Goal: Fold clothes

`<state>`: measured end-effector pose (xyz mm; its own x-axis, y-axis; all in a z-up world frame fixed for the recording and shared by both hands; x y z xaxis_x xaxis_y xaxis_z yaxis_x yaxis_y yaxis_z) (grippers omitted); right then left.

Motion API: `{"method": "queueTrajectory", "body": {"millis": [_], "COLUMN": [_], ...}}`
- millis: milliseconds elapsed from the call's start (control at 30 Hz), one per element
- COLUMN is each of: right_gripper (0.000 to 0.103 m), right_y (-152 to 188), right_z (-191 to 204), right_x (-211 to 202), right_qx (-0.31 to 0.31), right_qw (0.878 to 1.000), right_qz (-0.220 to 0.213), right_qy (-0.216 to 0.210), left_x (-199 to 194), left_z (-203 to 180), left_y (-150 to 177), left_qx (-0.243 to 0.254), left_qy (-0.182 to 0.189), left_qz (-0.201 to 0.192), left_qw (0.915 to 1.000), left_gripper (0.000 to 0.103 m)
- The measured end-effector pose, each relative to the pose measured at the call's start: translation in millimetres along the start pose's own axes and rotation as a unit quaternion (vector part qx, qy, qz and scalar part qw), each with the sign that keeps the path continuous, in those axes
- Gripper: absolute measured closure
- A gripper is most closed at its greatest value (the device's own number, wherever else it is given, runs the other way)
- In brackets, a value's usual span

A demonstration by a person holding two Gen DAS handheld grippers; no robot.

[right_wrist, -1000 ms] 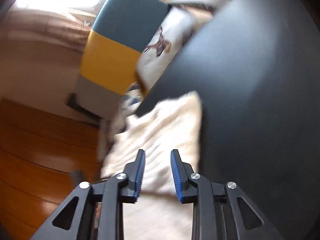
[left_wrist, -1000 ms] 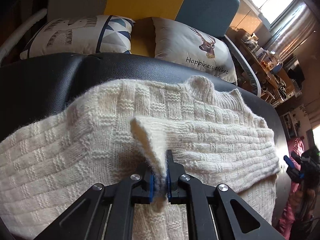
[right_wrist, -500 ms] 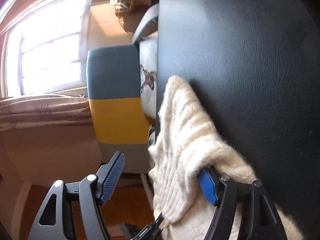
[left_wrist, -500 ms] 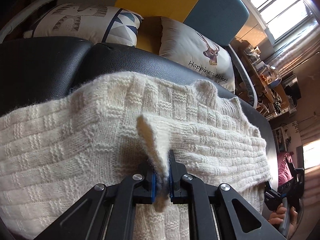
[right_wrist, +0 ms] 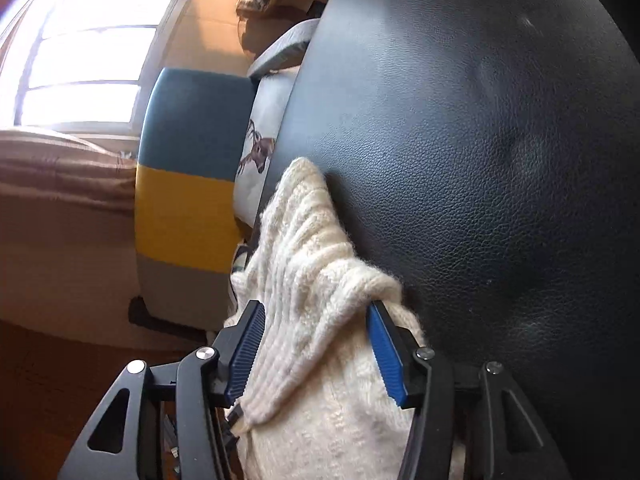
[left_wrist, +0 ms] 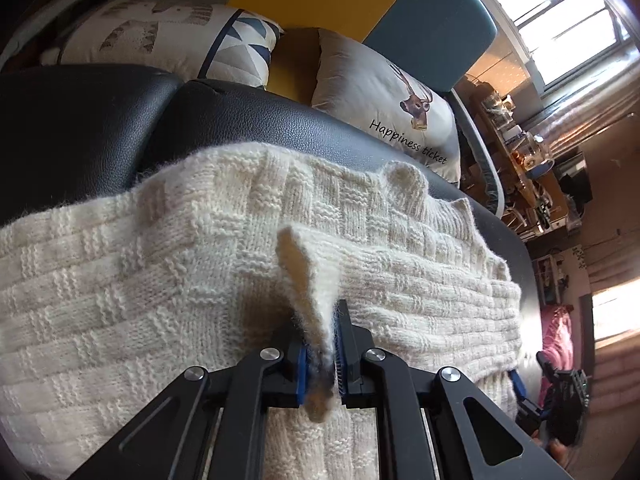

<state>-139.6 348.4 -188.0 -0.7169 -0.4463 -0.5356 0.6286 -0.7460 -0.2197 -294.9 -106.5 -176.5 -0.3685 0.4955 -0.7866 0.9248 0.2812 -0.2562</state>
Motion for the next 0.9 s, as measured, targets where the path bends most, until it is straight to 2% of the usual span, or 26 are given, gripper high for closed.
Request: {"method": "queueTrajectory", "body": {"millis": [100, 167, 233, 333, 367, 400, 433, 600, 733, 833, 867, 900], "right_gripper": [0.047, 0.047, 0.047, 0.047, 0.047, 0.047, 0.047, 0.047, 0.047, 0.047, 0.047, 0.047], "right_y": [-2, -7, -7, -4, -5, -6, -7, -8, -7, -10, -12, -16], "right_z": [26, 44, 53, 57, 58, 56, 54, 45, 45, 46, 47, 48], "right_x": [-3, 8, 24, 36, 37, 37, 36, 46, 51, 50, 48, 44], "right_qx": [-0.107, -0.171, -0.225, -0.277, -0.279, -0.279, -0.278, -0.290, -0.312, -0.315, -0.314, -0.308], "right_qw": [0.993, 0.982, 0.968, 0.948, 0.948, 0.948, 0.948, 0.941, 0.933, 0.931, 0.931, 0.934], "right_qz": [0.018, 0.030, 0.056, 0.065, 0.066, 0.066, 0.066, 0.091, 0.100, 0.112, 0.119, 0.117], "right_qy": [0.043, 0.072, 0.101, 0.142, 0.141, 0.141, 0.141, 0.146, 0.148, 0.146, 0.145, 0.138], "left_x": [-5, -12, -17, -20, -20, -20, -21, -26, -24, -23, -28, -38], "left_z": [12, 19, 22, 18, 12, 7, 2, 14, 24, 20, 19, 16], "left_y": [-3, -7, -9, -6, -3, 0, 3, 11, 13, 11, 11, 9], "left_qx": [-0.055, -0.071, -0.079, -0.055, -0.034, -0.013, 0.000, -0.011, -0.026, -0.039, -0.041, -0.034], "left_qy": [0.064, 0.076, 0.089, 0.074, 0.055, 0.036, 0.024, -0.006, -0.009, -0.022, -0.037, -0.053], "left_qz": [0.018, 0.008, 0.006, 0.004, 0.003, 0.002, 0.001, -0.007, -0.001, 0.021, 0.023, 0.002], "left_qw": [0.9963, 0.9946, 0.9929, 0.9957, 0.9979, 0.9993, 0.9997, 0.9999, 0.9996, 0.9988, 0.9982, 0.9980], "left_gripper": [0.078, 0.074, 0.065, 0.068, 0.075, 0.097, 0.096, 0.097, 0.093, 0.091, 0.090, 0.089]}}
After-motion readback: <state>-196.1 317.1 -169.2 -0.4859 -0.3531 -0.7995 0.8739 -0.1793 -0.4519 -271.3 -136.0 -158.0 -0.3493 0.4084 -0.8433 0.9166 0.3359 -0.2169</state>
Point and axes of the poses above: each gripper's, at about its wrist camera, not at the fingertips, and x roughly the way its jaws point, z to its left, y to its underside, the point moved 4 cm from there along x, roughly the way its jaws point, and after that the axes turned 4 degrees about -x, right-handed, at the moved point
